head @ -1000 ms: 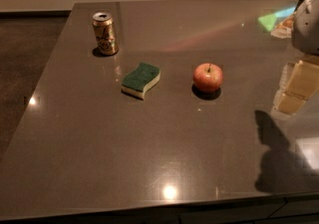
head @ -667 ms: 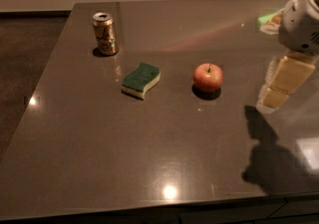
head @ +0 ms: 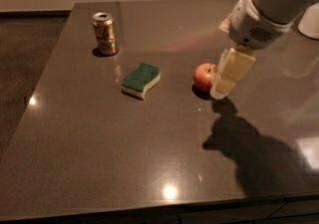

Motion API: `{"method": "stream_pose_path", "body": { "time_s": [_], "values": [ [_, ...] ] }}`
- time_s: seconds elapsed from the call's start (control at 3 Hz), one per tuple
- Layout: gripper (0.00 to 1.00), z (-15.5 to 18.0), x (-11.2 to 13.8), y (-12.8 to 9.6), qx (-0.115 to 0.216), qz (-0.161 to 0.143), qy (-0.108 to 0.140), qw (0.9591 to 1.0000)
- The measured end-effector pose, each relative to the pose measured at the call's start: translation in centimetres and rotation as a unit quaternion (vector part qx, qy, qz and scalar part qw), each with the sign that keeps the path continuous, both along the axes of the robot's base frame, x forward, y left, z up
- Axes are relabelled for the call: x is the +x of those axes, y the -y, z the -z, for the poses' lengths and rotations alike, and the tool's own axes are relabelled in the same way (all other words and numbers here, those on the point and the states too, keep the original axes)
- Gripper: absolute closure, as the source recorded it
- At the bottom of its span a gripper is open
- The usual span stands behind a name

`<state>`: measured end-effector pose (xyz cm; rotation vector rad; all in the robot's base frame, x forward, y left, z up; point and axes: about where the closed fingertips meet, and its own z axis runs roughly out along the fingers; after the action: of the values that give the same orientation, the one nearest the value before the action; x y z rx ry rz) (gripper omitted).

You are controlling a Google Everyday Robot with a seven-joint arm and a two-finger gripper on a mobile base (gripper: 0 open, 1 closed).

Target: Move sponge near orange can

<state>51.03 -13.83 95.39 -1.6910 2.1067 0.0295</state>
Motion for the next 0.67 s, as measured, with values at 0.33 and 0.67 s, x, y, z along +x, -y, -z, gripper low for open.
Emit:
{"method": "stream_pose_path", "body": {
  "time_s": [0.33, 0.67],
  "values": [
    [0.0, 1.5, 2.0, -3.2, 0.016, -0.017, -0.015, 0.9996],
    [0.0, 2.8, 3.7, -6.4, 0.022, -0.034, -0.026, 0.9988]
  ]
}}
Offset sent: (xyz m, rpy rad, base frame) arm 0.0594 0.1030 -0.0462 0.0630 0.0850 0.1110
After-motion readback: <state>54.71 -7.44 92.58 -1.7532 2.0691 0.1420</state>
